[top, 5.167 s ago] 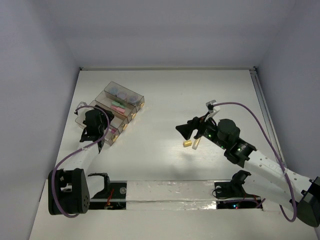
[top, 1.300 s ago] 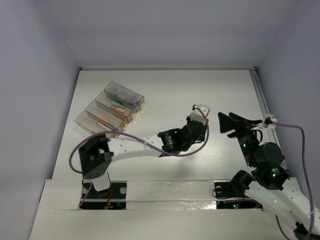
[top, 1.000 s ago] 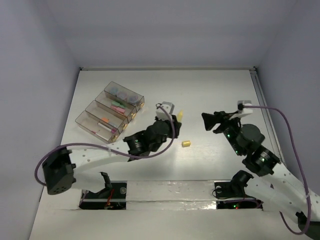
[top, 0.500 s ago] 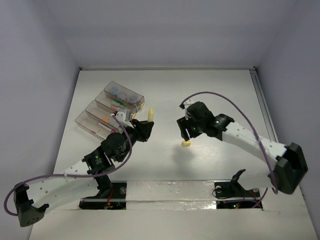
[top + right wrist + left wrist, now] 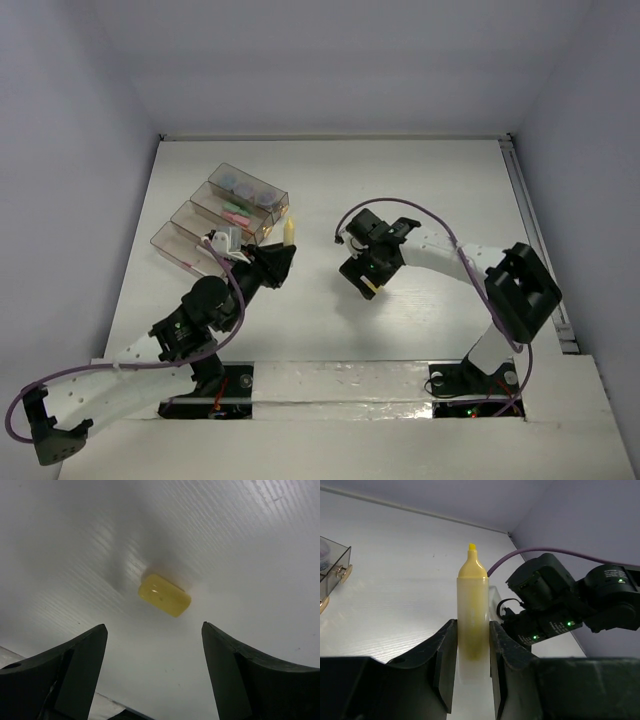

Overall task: Sort the stationery into containers
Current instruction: Pick up the pen cap from the center of the board.

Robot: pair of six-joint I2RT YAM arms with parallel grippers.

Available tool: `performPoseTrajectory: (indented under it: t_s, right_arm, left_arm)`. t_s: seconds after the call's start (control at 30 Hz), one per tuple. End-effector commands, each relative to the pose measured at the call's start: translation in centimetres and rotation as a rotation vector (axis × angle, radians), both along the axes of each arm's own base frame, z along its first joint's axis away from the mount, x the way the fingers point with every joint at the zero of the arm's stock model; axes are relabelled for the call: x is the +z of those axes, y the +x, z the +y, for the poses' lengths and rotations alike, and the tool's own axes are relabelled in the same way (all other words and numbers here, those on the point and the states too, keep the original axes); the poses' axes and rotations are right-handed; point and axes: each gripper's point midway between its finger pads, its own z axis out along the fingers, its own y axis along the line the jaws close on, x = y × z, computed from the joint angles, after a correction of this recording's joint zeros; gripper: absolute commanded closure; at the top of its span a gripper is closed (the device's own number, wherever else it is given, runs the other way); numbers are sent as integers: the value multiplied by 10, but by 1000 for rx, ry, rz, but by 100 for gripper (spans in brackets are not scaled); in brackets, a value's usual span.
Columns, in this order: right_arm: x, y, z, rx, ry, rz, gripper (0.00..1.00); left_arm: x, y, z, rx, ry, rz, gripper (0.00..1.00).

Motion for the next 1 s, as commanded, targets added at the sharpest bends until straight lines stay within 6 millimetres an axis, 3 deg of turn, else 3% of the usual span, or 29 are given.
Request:
performPoseTrajectory:
  t_s: [0.0, 0.47, 0.97]
  right_arm:
    - [1, 2, 9, 75, -34, 0, 18]
    - [-24, 25, 3, 90, -159, -30, 29]
    - [-28, 34, 13, 113, -130, -61, 38]
  left_arm:
    - [16, 2, 6, 25, -39, -44, 100]
    - [25, 4, 19, 78, -38, -49, 100]
    - [22, 8, 15, 82, -10, -39, 100]
